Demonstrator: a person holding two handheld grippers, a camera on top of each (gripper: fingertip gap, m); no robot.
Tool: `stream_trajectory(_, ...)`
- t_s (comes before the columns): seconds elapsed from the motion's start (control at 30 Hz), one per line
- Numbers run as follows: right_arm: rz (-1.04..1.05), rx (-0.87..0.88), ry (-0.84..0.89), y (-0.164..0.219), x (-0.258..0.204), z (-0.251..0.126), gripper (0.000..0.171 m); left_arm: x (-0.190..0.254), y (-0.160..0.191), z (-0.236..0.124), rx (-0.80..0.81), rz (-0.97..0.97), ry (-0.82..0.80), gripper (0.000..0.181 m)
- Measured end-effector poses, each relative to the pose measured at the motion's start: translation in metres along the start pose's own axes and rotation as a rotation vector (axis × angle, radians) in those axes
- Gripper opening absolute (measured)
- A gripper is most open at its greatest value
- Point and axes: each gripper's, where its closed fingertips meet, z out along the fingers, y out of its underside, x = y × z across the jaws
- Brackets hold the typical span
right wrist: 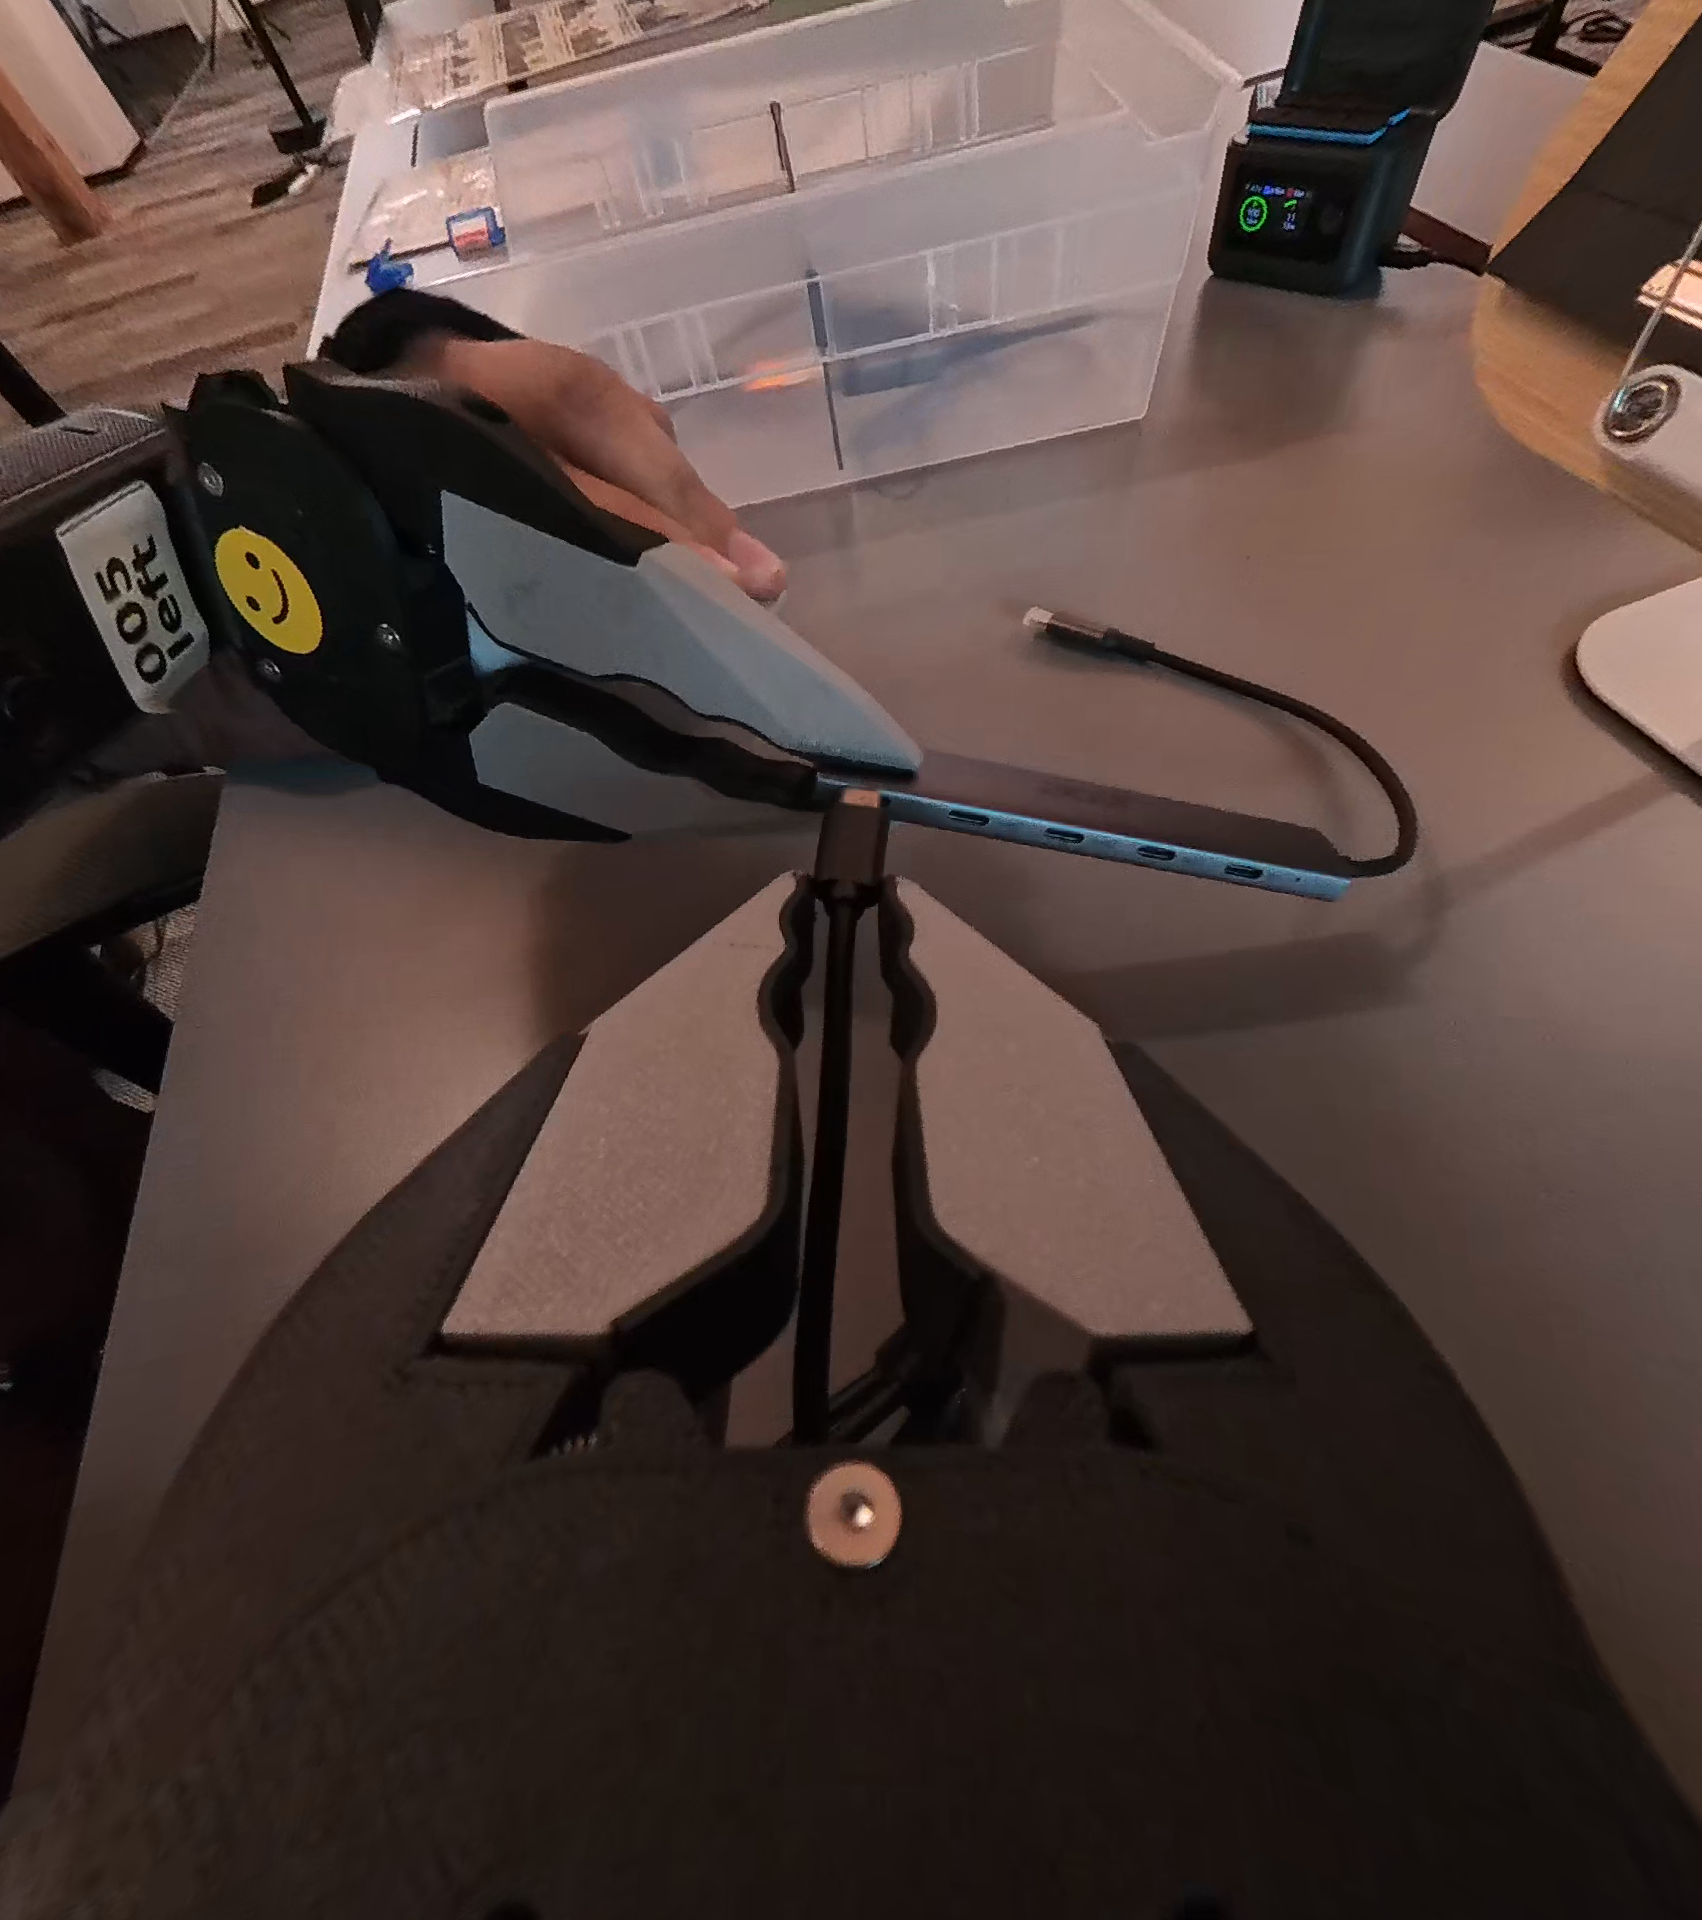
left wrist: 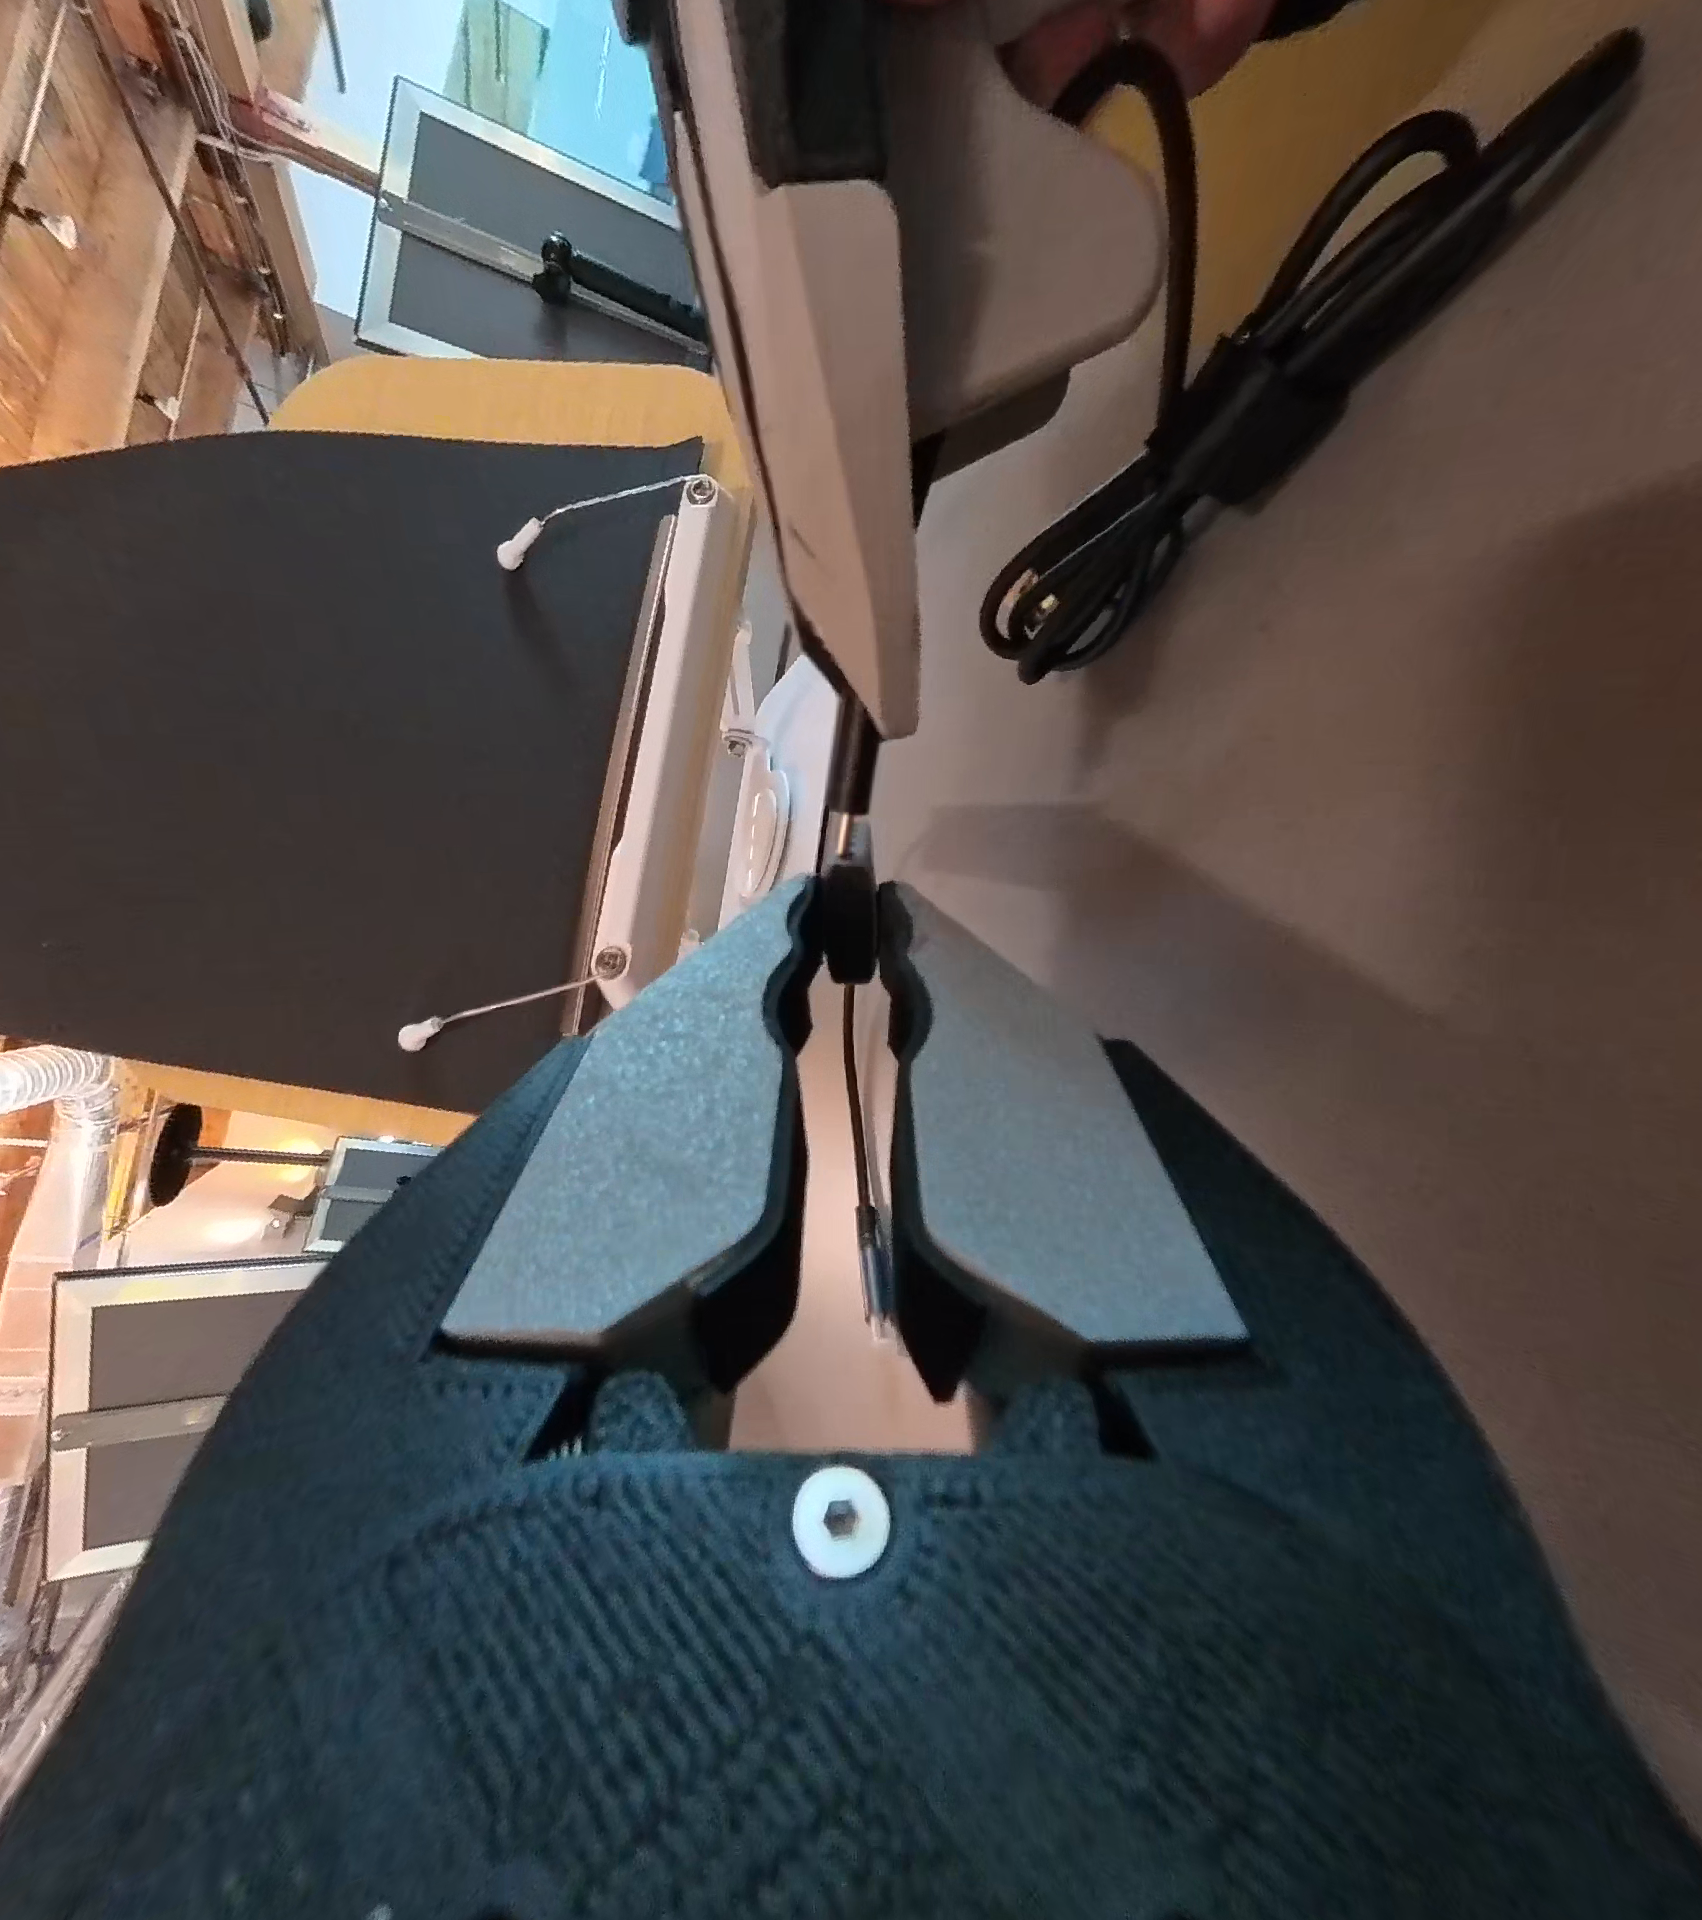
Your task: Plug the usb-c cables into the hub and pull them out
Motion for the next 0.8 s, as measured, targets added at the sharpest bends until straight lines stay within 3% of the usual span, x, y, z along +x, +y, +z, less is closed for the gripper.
stream_trajectory(0.8, 0.024, 0.003, 0.001, -0.0008, 0.0005, -0.0027, 0.009, -0.0027, -0.0031, -0.0025, 0.039, -0.065, 0.006, 0.008)
